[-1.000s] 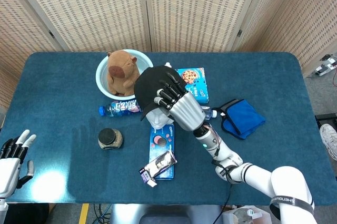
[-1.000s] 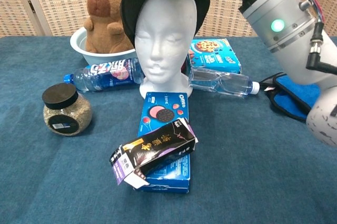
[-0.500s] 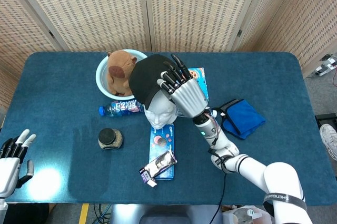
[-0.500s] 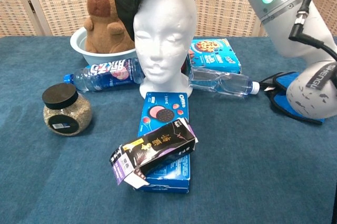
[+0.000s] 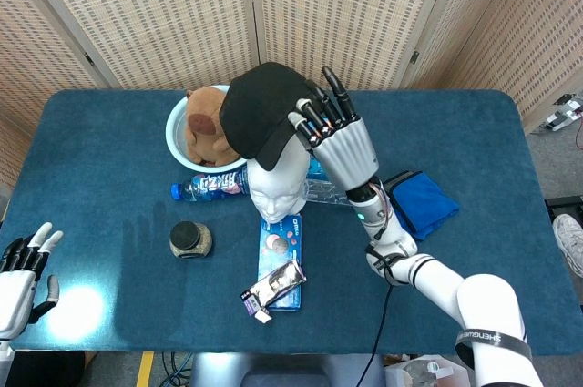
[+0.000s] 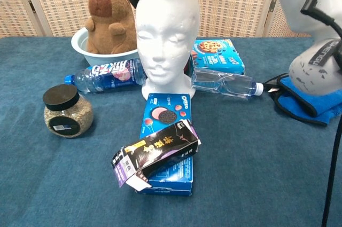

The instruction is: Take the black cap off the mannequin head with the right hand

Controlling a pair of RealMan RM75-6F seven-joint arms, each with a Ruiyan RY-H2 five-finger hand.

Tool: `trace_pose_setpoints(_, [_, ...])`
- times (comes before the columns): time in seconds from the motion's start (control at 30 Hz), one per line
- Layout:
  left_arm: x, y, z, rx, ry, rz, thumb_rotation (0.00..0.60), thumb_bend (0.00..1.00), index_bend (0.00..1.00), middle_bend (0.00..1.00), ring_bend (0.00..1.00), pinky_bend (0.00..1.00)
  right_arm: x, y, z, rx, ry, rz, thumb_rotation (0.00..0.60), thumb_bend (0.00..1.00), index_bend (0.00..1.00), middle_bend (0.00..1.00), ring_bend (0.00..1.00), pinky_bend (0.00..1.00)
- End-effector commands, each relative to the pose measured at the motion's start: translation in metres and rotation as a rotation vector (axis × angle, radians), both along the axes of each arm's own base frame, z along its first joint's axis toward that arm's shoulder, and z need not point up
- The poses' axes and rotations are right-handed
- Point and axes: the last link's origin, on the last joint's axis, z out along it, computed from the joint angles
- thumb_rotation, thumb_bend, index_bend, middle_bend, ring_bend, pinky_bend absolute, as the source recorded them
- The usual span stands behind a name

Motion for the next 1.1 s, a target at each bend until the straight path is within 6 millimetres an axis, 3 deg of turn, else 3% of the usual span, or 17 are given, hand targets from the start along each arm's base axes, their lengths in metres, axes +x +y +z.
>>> trace_pose_setpoints(0.03, [-0.001,0.0,0.0,-0.004,-0.001,0.004,0.6,0.62,0.1,0.0,0.0,0.0,0.003,-0.003,0.017,-0.04,-0.034,0.008,0.6,0.47,0.85,0.5,0.25,0.13])
trace_pose_setpoints(0.27, [-0.001,0.0,0.0,0.0,-0.002,0.0,0.6,0.62,0.1,0.0,0.0,0.0,0.001,-0.017,0.054,-0.104,-0.065,0.001,0.6,0.47,0.85,0.5,0.25,0.13])
trace_pose_setpoints(0.5, [-0.001,-0.002,0.0,-0.002,-0.003,-0.001,0.6,0.62,0.1,0.0,0.0,0.0,-0.029,-0.015,0.079,-0.133,-0.065,-0.028,0.6,0.47,0.85,0.5,0.25,0.13])
trace_pose_setpoints(0.67, [0.002,-0.001,-0.004,-0.015,-0.007,-0.015,0.6,0.62,0.1,0.0,0.0,0.0,-0.067,0.005,0.076,-0.122,-0.014,-0.091,0.6,0.47,0.85,0.5,0.25,0.13])
trace_pose_setpoints(1.1, [0.005,-0.001,-0.008,-0.03,-0.006,-0.027,0.6,0.62,0.1,0.0,0.0,0.0,-0.142,0.028,0.069,-0.067,0.113,-0.286,0.6,0.47,0.85,0.5,0.25,0.13])
